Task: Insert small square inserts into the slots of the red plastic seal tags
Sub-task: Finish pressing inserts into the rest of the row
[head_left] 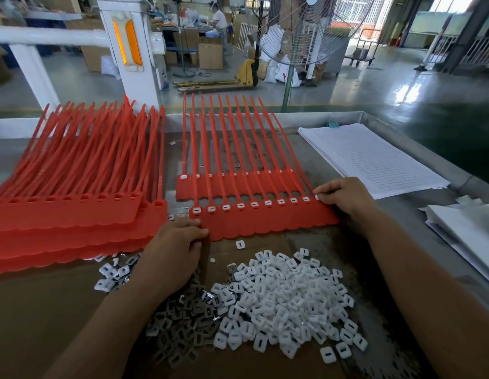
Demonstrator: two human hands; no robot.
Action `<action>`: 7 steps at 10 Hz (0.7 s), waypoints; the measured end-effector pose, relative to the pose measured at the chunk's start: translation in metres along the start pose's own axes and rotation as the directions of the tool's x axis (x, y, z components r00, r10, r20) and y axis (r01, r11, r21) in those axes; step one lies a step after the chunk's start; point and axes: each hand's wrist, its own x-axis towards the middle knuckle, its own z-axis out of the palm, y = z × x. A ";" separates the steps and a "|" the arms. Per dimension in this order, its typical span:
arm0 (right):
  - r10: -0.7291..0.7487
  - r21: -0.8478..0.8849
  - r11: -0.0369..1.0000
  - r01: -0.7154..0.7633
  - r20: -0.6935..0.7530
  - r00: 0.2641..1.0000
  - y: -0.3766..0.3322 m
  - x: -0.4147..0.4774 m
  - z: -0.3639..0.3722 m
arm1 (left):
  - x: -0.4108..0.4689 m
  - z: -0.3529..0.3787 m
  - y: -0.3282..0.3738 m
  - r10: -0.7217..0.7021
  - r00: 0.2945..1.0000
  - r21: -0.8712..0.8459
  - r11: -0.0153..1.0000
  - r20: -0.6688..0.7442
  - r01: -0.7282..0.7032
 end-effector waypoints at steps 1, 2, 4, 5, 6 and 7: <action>0.034 0.007 0.999 -0.034 0.016 0.999 -0.004 0.003 -0.002 | 0.000 0.000 0.000 0.004 1.000 0.003 1.000 -0.002 -0.004; 0.074 -0.026 0.997 -0.073 0.018 0.997 -0.007 0.005 -0.002 | -0.001 0.001 0.001 0.002 1.000 0.005 1.000 -0.004 -0.002; 0.161 -0.079 0.984 -0.159 0.023 0.987 -0.018 0.011 -0.003 | 0.000 0.002 0.002 0.006 1.000 0.012 1.000 -0.007 -0.006; 0.165 -0.116 0.980 -0.161 0.023 0.986 -0.022 0.012 -0.003 | 0.000 0.002 0.001 0.003 1.000 0.005 1.000 -0.011 -0.003; 0.166 -0.143 0.977 -0.161 0.024 0.986 -0.022 0.012 -0.003 | 0.000 0.002 0.001 0.003 1.000 0.001 1.000 -0.008 -0.003; 0.152 -0.146 0.978 -0.148 0.016 0.988 -0.021 0.010 -0.003 | -0.001 0.002 0.001 0.011 1.000 0.008 1.000 -0.004 -0.011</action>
